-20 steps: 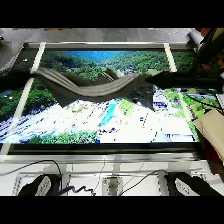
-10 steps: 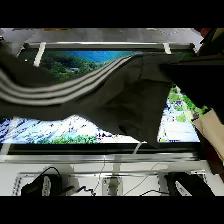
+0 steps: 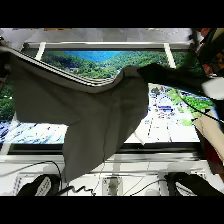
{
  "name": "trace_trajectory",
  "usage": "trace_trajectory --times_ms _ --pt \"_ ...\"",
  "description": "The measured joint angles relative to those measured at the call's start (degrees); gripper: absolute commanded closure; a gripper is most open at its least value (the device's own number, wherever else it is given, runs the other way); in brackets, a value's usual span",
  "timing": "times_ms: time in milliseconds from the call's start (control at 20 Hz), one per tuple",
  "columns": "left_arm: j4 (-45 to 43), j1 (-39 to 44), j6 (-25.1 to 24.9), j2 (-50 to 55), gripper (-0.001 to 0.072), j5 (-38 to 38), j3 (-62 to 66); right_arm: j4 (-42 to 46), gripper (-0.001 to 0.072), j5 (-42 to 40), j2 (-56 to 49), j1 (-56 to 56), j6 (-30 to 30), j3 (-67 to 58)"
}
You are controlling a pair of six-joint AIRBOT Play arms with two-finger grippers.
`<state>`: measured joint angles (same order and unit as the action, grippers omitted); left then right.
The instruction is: Fold the clothes and pants, and hang the long-sleeved shirts on hangers.
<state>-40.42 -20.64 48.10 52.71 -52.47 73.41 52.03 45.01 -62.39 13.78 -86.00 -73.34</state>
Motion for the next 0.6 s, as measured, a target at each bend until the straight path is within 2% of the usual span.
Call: trace_trajectory --times_ms 150,300,450,600 --pt "-4.0 5.7 4.2 10.1 0.07 -3.0 0.0 2.8 0.0686 -3.3 -9.4 -3.2 -1.8 0.9" --pt "-10.0 11.4 9.6 16.4 0.07 -6.4 0.0 4.0 0.0687 -3.1 -15.3 -7.9 -2.8 1.2" --pt "-13.9 15.7 14.6 19.5 0.0699 -13.6 0.0 5.0 0.0686 1.0 -18.0 -13.0 -2.6 1.1" --pt "-15.8 18.9 19.7 20.7 0.0699 -22.1 -0.4 6.7 0.0686 8.7 -19.0 -17.9 0.3 0.7"
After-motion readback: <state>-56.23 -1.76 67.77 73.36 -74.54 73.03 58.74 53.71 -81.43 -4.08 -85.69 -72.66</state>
